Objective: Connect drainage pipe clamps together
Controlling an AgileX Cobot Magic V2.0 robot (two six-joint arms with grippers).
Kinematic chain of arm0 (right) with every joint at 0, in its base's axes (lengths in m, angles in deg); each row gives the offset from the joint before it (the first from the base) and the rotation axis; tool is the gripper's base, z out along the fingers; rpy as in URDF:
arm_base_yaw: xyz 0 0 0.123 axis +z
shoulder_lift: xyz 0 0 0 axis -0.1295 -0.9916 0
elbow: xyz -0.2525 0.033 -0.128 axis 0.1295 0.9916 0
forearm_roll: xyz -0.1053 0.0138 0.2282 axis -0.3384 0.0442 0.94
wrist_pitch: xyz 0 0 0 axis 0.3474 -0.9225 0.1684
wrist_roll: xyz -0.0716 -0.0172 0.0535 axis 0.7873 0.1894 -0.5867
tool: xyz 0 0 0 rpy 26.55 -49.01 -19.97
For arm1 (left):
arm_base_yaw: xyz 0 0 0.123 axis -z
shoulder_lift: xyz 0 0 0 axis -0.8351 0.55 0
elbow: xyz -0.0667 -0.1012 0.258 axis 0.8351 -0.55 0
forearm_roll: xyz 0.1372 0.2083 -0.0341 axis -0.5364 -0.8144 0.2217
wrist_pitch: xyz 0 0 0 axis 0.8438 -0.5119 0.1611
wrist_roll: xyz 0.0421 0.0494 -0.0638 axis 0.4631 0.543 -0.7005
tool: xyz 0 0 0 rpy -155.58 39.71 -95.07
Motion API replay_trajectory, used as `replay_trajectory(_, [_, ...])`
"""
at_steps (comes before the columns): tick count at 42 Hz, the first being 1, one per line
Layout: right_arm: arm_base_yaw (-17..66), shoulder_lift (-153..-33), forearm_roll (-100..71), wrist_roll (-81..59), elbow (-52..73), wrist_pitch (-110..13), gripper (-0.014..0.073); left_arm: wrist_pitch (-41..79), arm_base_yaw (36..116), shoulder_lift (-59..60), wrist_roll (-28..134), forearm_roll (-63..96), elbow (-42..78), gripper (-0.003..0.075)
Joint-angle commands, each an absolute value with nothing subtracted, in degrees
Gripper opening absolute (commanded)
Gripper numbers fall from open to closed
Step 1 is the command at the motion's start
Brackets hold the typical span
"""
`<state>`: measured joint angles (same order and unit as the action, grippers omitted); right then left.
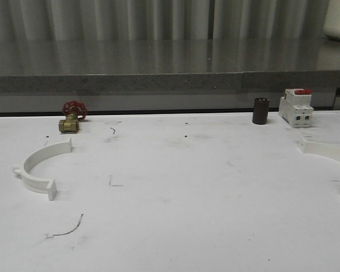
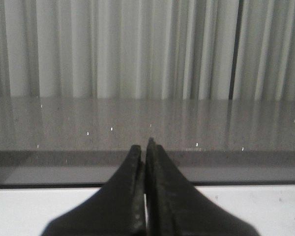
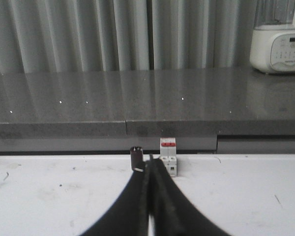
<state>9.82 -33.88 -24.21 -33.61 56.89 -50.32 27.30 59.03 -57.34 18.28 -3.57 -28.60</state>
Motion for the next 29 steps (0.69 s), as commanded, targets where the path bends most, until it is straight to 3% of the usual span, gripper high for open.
replay_trajectory(1, [9.8,-36.0,-24.7,-33.2,49.5,-51.1,-0.0067,27.8,59.0,-55.5,18.0,-3.6,-20.6,-0.002])
replay_trajectory(15, [9.8,-52.3,-25.0,-33.2,33.0,-62.6,-0.0067,12.2,59.0,-41.4,18.0,-3.6,-1.4,-0.002])
replay_trajectory(29, [9.8,-66.5,-25.0,-33.2,31.0,-68.6,-0.0067,4.5,59.0,-28.5,18.0,-3.6,0.0,-0.002])
